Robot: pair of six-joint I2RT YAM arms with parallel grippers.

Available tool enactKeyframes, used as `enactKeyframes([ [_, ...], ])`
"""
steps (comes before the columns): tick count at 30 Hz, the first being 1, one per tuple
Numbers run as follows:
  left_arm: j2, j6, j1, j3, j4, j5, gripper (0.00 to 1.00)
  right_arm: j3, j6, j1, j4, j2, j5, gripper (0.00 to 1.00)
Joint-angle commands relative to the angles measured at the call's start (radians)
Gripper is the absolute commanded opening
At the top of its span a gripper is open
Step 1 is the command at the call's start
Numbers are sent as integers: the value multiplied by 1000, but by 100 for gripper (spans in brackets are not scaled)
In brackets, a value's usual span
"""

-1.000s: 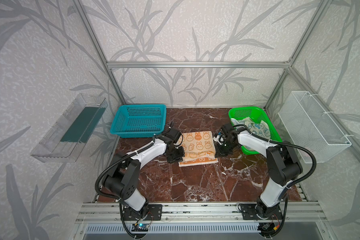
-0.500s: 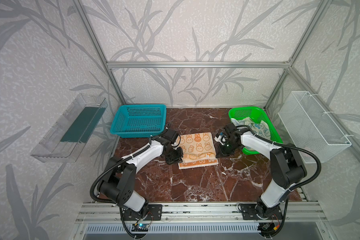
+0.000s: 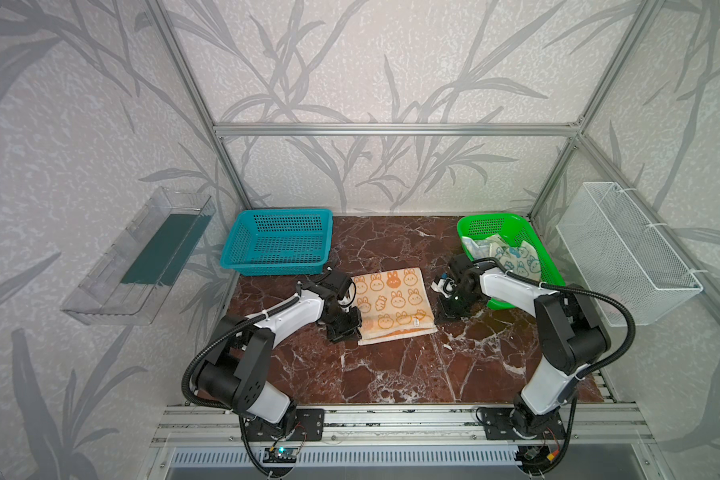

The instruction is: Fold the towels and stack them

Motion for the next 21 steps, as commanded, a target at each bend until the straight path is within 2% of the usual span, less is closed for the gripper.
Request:
enactKeyframes([
  [1, 49, 2, 13, 0, 48, 21, 0, 15, 14, -2, 7, 46, 7, 0],
  [6, 127, 26, 46, 46, 62, 20, 0, 58, 14, -2, 3, 98, 19, 0],
  [10, 171, 69, 93, 129, 7, 15, 0, 123, 10, -4, -22, 134, 20, 0],
  [16, 119, 105, 118, 229, -106, 9, 0, 182, 12, -11, -61, 67, -33, 0],
  [21, 48, 93, 118, 172, -104, 28, 0, 160, 15, -10, -65, 10, -50, 0],
])
